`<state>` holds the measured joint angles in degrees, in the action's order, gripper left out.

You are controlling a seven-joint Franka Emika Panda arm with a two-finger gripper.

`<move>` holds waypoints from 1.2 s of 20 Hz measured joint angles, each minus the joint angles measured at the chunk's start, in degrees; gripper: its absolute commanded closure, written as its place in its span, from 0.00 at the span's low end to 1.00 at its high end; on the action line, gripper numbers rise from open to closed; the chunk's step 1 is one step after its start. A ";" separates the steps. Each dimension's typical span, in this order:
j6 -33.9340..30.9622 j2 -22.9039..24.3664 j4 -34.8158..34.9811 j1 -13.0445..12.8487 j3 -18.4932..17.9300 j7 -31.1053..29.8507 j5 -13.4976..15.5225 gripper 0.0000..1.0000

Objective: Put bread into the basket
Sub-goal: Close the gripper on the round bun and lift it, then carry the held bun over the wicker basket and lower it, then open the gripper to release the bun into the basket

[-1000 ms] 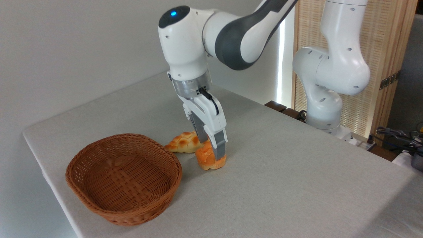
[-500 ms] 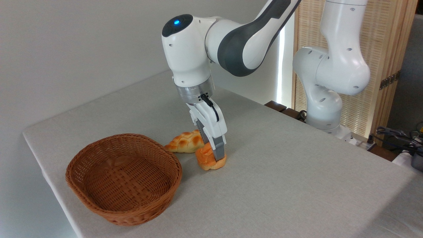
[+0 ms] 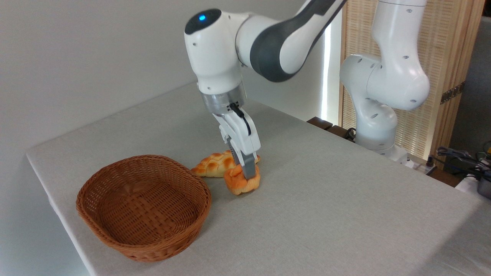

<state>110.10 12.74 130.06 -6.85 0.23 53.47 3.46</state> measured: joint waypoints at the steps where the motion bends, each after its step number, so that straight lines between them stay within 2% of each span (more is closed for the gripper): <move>1: -1.49 0.03 -1.23 0.00 -0.08 0.35 0.00 0.94; 5: -5.31 0.02 -6.98 0.00 -0.68 1.90 0.00 0.93; 8: -6.19 -2.12 -15.56 0.05 -2.34 2.60 0.00 0.88; 11: -6.25 -8.92 -25.00 -0.01 -2.49 2.65 0.00 0.70; 15: 3.19 -18.96 -29.57 -0.23 0.36 2.75 0.00 0.61; 17: 5.95 -22.06 -30.06 -0.46 1.35 2.75 -0.20 0.49; 20: 6.31 -23.46 -30.32 -0.46 1.55 3.05 -1.81 0.31; 22: 6.29 -23.38 -30.32 -0.44 1.55 4.85 -5.33 0.15; 23: 6.29 -23.38 -30.32 -0.44 1.55 5.18 -6.37 0.00; 24: 6.29 -23.38 -30.32 -0.44 1.56 5.47 -7.00 0.00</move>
<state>116.40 -10.64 99.74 -7.29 1.79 58.95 -3.54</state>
